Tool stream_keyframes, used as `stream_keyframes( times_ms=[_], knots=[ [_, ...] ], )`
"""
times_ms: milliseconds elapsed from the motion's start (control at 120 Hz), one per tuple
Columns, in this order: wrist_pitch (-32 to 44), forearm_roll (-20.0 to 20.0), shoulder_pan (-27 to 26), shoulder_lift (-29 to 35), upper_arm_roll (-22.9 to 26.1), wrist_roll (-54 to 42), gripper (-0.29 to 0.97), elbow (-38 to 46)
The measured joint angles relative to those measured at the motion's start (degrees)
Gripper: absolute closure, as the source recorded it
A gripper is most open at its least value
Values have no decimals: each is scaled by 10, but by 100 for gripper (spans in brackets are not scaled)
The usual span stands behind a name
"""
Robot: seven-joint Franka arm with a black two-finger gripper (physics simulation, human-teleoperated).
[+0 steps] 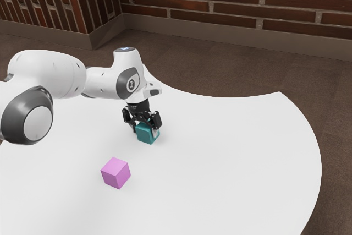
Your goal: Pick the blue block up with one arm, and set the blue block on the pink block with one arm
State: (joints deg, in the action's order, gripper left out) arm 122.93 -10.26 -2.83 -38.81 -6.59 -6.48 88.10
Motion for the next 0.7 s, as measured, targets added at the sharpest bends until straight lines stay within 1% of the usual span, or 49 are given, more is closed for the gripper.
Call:
stream_keyframes(
  times_ms=[367, 533, 700],
  knots=[
    [9, 5, -2, -1, 0, 2, 3, 0],
    [10, 3, -2, -1, 0, 6, 14, 0],
    [11, 4, -3, -1, 0, 10, 29, 0]
  ],
)
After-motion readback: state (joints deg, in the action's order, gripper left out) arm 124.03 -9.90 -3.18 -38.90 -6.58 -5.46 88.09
